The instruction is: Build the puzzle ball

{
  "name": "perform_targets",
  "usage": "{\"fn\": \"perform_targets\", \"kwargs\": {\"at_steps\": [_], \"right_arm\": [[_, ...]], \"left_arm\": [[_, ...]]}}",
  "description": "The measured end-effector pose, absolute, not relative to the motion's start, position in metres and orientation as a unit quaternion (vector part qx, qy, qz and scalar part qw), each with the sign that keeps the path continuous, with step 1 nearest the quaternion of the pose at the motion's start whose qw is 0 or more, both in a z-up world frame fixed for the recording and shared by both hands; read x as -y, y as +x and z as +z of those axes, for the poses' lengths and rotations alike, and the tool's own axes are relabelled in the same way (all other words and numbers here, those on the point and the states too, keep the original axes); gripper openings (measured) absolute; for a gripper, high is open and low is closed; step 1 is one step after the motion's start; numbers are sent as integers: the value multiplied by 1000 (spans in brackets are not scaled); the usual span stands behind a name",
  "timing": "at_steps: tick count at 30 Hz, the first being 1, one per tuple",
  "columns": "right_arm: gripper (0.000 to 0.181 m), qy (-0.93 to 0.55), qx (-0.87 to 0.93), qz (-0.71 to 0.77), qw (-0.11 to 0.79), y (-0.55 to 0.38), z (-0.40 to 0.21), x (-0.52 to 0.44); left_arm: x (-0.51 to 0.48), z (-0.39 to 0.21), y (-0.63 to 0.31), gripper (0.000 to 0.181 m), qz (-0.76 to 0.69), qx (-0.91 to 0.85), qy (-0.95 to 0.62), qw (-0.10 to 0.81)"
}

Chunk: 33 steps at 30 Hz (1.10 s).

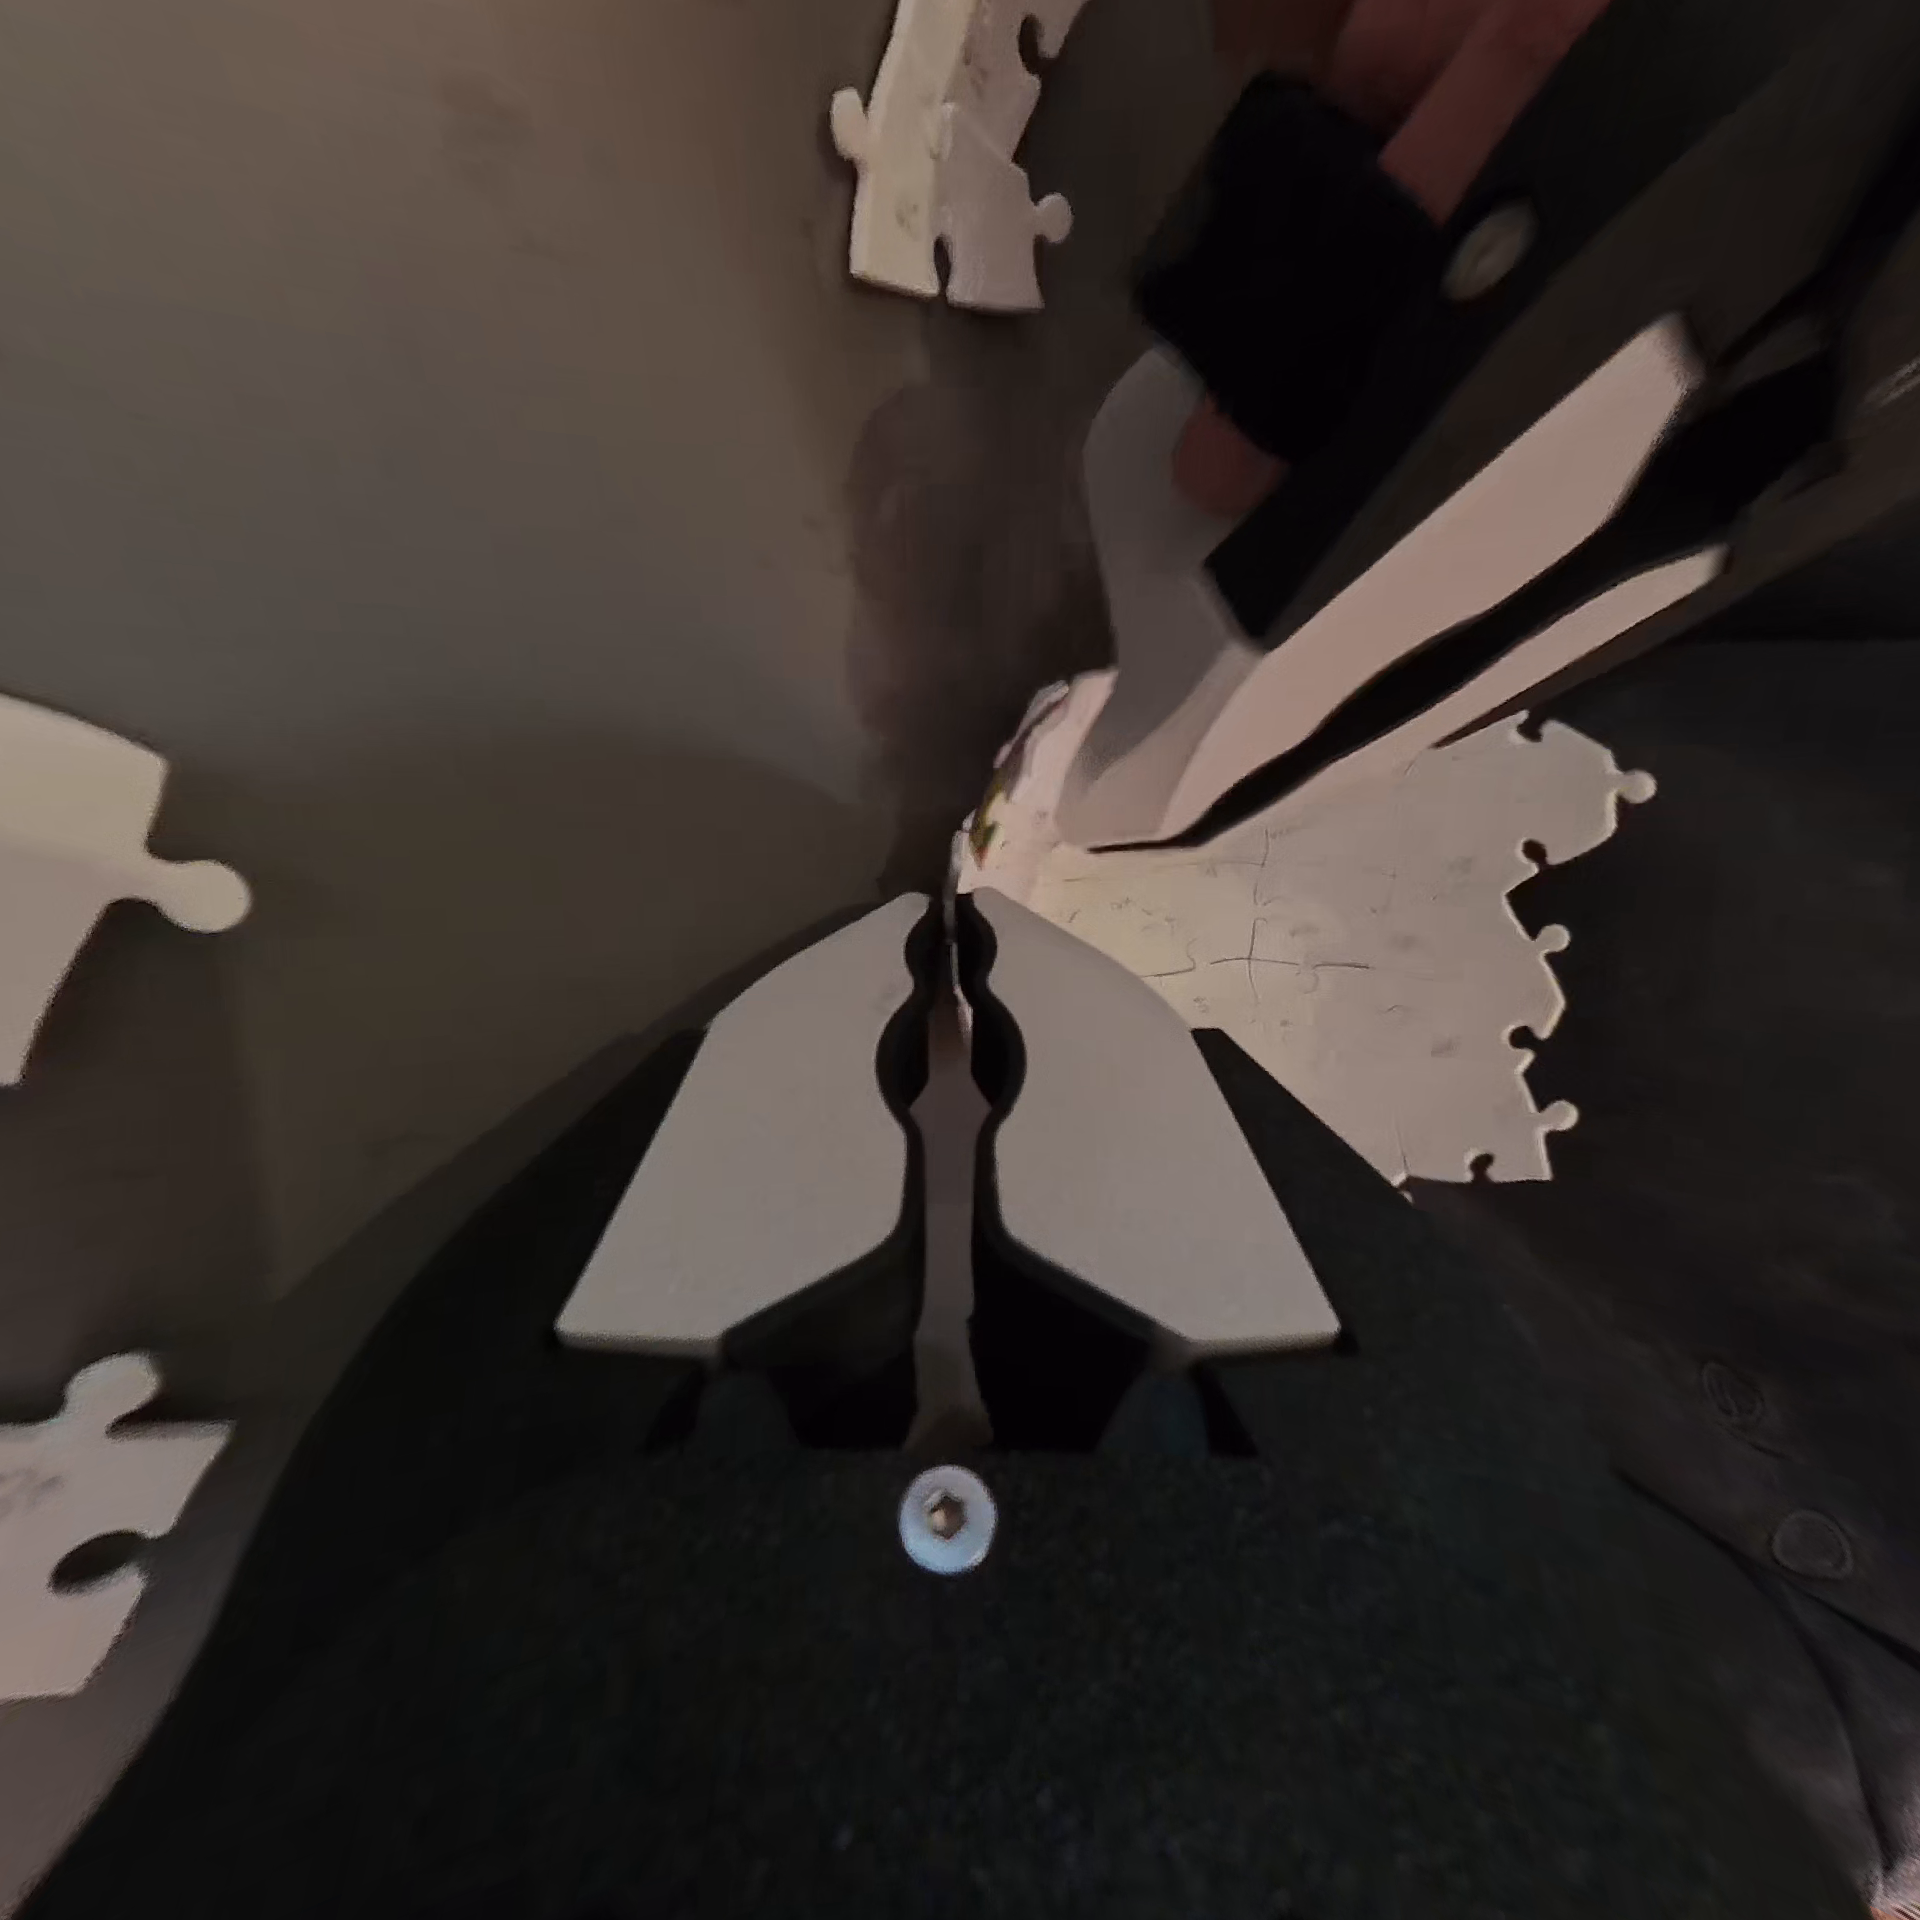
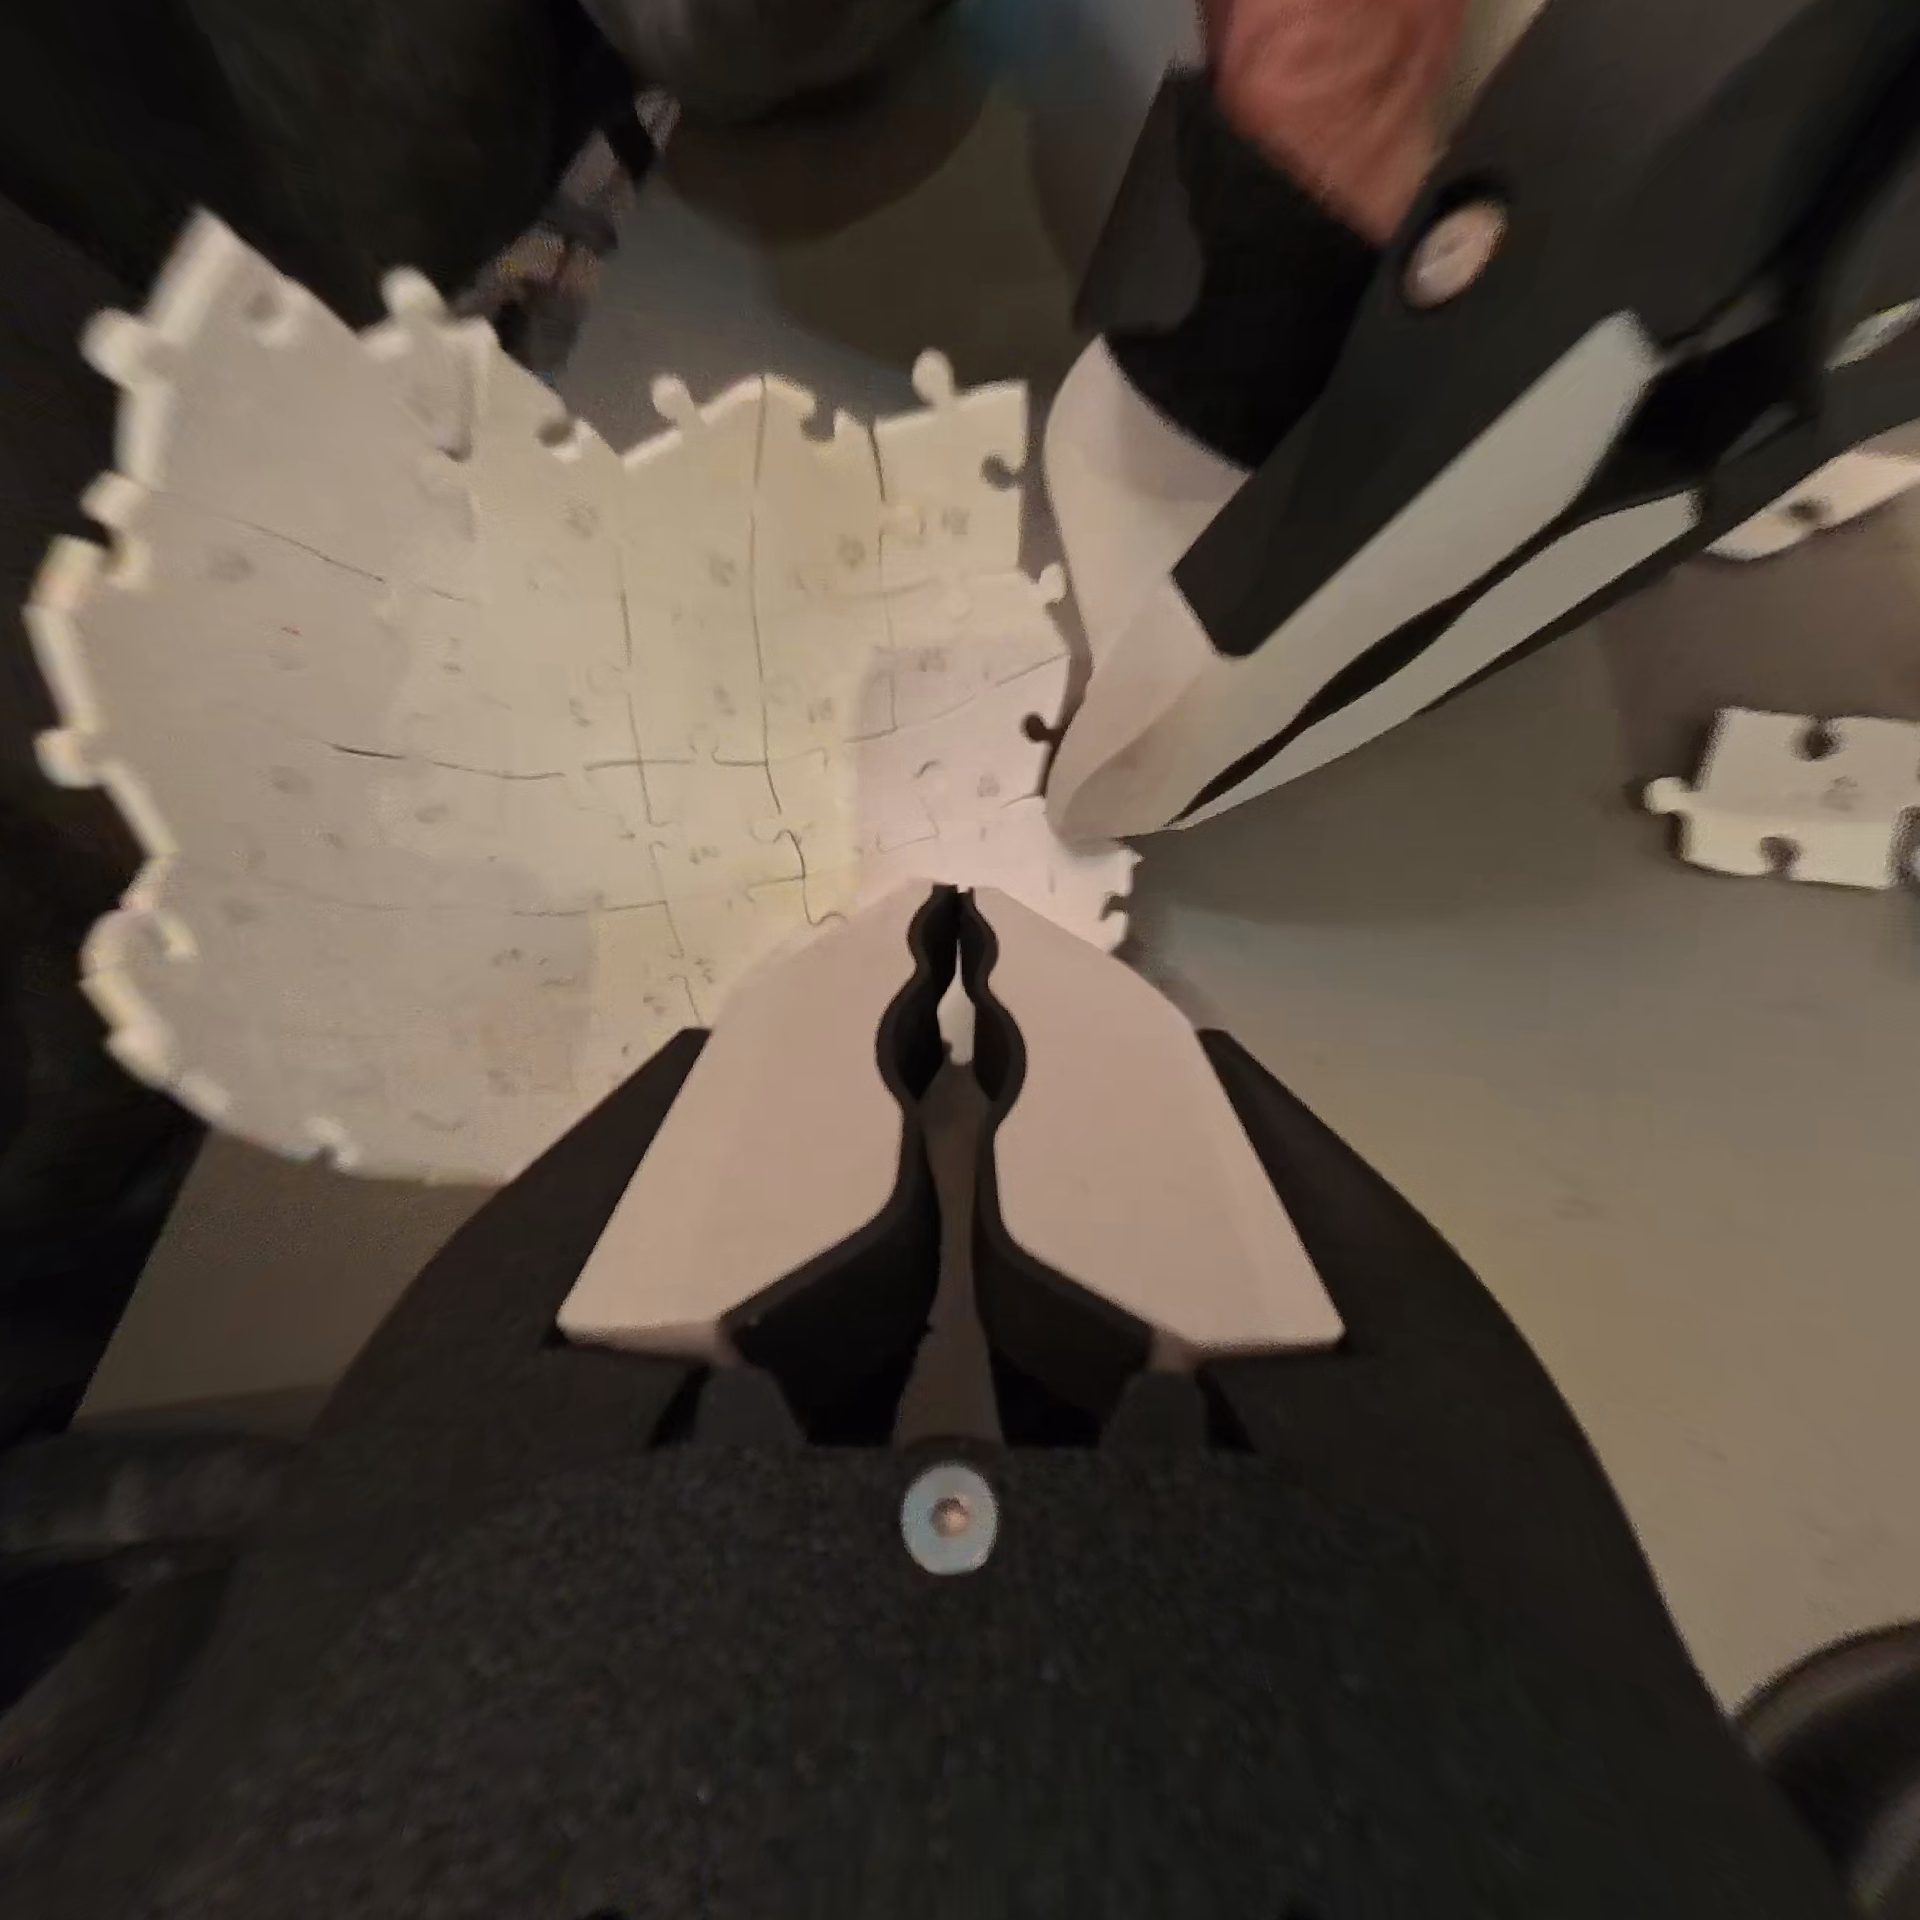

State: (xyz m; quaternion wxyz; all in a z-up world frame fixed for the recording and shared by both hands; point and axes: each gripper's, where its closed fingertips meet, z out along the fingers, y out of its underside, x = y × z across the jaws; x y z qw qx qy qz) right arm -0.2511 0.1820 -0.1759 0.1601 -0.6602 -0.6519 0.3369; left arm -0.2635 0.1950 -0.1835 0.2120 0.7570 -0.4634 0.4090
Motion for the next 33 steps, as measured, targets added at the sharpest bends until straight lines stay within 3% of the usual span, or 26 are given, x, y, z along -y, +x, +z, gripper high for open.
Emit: {"fn": "perform_targets", "kwargs": {"at_steps": [4,5,7,11,24,33], "right_arm": [[2,-667,606,358,246,-244,-139,-209],[9,-676,591,354,261,-241,-136,-217],[23,-693,578,359,239,-237,-143,-219],[29,-708,580,373,154,-241,-170,-201],[8,-705,568,410,110,-255,-177,-190],[4,-705,565,417,98,-254,-180,-188]], "left_arm": [[-194,-183,-265,1,405,469,760,196],[-194,-182,-265,1,405,470,761,189],[-196,-182,-264,1,406,472,764,169],[-197,-179,-264,1,411,468,770,138],[-192,-172,-261,2,408,477,774,83],[-191,-172,-258,1,405,490,769,64]]}}
